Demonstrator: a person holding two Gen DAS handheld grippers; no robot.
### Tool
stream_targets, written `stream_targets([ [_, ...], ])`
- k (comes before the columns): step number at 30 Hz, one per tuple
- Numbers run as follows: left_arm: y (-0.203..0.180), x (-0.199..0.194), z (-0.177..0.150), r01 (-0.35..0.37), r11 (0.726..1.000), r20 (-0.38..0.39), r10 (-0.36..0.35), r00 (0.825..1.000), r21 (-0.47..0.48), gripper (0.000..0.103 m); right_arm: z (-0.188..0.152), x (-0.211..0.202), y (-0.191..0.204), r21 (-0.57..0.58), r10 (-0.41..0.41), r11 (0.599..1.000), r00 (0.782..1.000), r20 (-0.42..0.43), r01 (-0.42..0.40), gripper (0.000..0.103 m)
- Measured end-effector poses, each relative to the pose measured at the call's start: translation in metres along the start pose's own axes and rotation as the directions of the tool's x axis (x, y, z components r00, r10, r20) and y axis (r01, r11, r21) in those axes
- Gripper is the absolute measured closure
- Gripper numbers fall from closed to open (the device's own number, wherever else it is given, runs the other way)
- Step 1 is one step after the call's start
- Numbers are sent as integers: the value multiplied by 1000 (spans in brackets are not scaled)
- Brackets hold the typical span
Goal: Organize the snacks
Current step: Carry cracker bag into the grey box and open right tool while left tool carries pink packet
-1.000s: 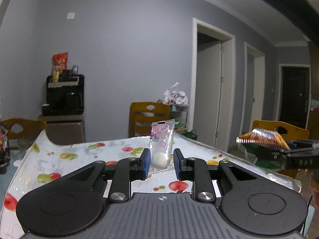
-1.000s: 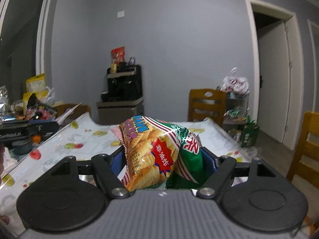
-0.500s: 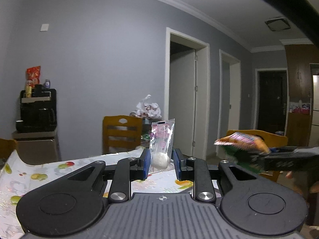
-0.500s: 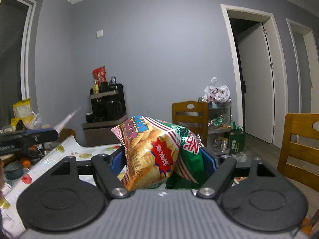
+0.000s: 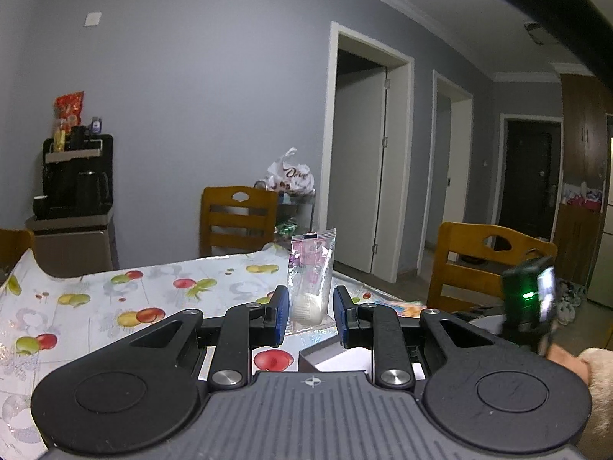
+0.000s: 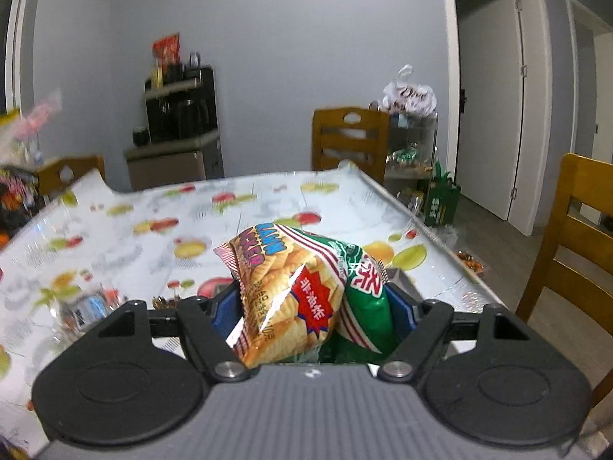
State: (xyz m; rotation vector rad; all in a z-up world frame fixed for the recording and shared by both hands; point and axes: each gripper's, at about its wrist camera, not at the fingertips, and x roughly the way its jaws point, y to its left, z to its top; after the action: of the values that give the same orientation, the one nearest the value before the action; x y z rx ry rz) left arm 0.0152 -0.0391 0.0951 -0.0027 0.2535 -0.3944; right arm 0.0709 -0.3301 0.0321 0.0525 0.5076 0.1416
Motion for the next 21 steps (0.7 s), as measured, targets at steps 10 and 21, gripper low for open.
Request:
stream_targets([
  [10, 1, -5, 0, -9, 1000, -15, 9, 1000, 0, 77, -9, 77, 45, -120, -52, 992, 993, -104, 40, 27],
  [21, 0, -3, 0, -11, 1000, -43, 11, 999, -7, 77, -7, 87, 49, -119, -62, 992, 989, -130, 47, 23],
])
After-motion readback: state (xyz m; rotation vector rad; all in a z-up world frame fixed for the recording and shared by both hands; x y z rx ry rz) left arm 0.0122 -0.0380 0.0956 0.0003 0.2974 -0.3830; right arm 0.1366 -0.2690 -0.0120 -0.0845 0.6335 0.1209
